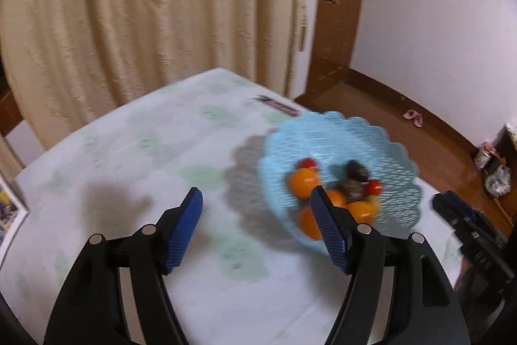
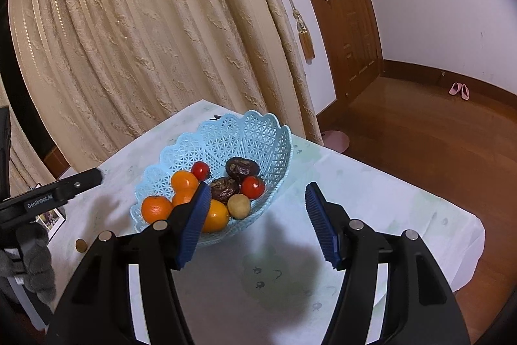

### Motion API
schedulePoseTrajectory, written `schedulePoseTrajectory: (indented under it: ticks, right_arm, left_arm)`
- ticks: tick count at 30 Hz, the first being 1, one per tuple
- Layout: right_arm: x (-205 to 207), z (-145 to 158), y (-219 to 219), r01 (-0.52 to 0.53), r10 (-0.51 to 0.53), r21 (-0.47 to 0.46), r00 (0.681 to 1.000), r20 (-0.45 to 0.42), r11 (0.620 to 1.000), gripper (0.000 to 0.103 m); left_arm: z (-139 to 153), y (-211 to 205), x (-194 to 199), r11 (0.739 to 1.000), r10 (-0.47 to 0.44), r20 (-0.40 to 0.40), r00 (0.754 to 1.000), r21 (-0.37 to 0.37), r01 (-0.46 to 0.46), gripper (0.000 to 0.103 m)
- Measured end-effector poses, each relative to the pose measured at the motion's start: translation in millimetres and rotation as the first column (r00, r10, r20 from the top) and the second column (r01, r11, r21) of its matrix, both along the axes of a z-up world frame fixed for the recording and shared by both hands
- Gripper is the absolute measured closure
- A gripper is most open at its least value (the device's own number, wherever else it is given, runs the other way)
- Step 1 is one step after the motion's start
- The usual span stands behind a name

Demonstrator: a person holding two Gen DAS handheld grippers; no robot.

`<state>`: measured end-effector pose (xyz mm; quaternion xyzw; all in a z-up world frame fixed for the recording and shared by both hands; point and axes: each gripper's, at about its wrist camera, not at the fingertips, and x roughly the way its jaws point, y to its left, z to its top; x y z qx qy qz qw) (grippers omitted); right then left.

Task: Organize fruits
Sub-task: 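Grasp the small yellow-green fruit on the table with the left tool, then carry the yellow-green fruit into the blue basket and open the left tool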

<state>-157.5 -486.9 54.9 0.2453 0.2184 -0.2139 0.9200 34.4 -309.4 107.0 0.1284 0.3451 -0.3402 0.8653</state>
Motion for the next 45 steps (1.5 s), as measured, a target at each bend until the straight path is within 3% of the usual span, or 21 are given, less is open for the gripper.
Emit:
schedulePoseTrajectory:
  ticks: [8, 18, 29, 36, 45]
  right_arm:
    - [6.1, 2.6, 12.8, -0.032, 0.032, -0.015, 0.999, -0.002, 0.999, 0.036]
    - [12.3, -0.6, 21.9, -0.067, 0.067, -0.013, 0.998, -0.020, 0.998, 0.036]
    - [11.4, 0.2, 20.8, -0.074, 0.074, -0.014, 0.997, -0.018, 0.997, 0.036]
    - [6.4, 4.1, 16.6, -0.058, 0.058, -0.014, 0.998, -0.004, 0.998, 0.036]
    - [-1.8, 7.0, 2.9, -0.019, 0.019, -0.005, 1.000, 0.008, 1.000, 0.036]
  left_arm:
    - [-8.0, 86.3, 42.1, 0.978, 0.202, -0.021, 0.979, 0.050, -0.201, 0.034]
    - [-51.4, 137.9, 57.3, 0.945, 0.316, -0.106, 0.943, 0.129, -0.302, 0.034]
    - [-91.1, 145.3, 62.8, 0.918, 0.371, -0.144, 0.917, 0.203, -0.340, 0.076]
    - [-68.6, 124.4, 57.1, 0.934, 0.330, -0.097, 0.939, 0.178, -0.310, 0.076]
    - [-28.2, 42.6, 19.7, 0.985, 0.138, -0.059, 0.989, 0.107, -0.132, 0.076]
